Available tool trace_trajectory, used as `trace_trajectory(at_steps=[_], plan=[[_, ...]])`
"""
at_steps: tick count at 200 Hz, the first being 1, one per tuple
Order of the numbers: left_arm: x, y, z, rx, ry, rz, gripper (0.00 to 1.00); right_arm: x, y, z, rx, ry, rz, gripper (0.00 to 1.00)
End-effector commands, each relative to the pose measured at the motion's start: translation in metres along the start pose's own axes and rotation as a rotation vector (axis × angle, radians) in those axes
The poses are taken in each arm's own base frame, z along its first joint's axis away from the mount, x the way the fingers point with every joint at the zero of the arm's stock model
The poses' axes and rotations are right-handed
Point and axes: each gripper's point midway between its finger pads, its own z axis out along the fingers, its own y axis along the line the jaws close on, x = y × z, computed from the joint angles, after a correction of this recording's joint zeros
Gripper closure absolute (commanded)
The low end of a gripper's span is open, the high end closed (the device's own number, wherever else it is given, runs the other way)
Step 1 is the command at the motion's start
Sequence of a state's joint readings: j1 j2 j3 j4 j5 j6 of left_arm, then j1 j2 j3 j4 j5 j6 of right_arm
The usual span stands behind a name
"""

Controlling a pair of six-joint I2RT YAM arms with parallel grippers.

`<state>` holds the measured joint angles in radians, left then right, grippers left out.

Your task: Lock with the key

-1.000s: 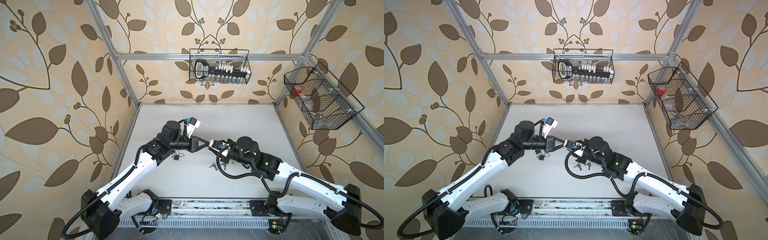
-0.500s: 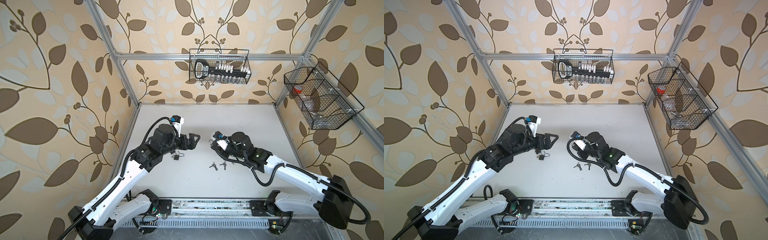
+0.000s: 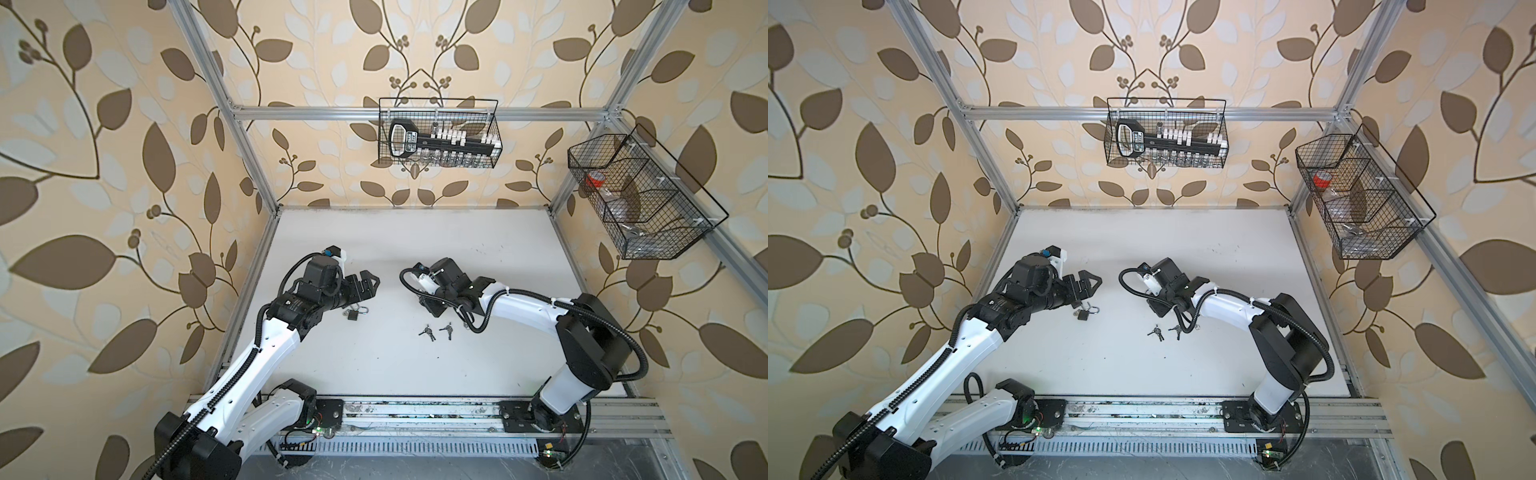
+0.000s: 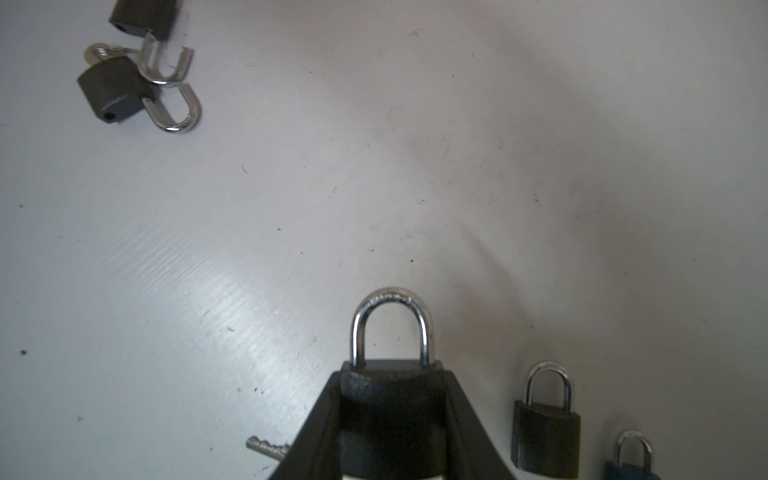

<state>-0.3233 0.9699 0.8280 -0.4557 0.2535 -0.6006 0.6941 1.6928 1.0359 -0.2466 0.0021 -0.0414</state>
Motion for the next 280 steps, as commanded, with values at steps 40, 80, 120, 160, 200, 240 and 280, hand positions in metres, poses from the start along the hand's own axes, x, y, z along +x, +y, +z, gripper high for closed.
trace_trajectory(at_steps=[40,80,120,160,200,240,280], plan=[[-0.015,0.004,-0.008,0.045,-0.048,-0.082,0.01,0.013,-0.021,0.02,0.072,0.096,0.078,1.0],[-0.018,0.004,-0.01,0.038,-0.055,-0.072,0.01,0.024,-0.022,0.03,0.064,0.136,0.085,1.0],[-0.019,0.0,-0.011,0.05,-0.052,-0.057,0.01,0.027,-0.02,0.037,0.042,0.153,0.089,0.98],[-0.018,0.0,-0.011,0.05,-0.048,-0.058,0.01,0.031,-0.018,0.041,0.029,0.166,0.085,0.95],[-0.017,0.001,-0.01,0.052,-0.045,-0.056,0.01,0.037,-0.019,0.044,0.034,0.184,0.083,0.88],[-0.017,0.0,-0.012,0.053,-0.044,-0.052,0.01,0.044,-0.02,0.046,0.041,0.2,0.088,0.79],[-0.015,0.0,-0.012,0.057,-0.04,-0.052,0.01,0.048,-0.02,0.046,0.043,0.209,0.089,0.67]])
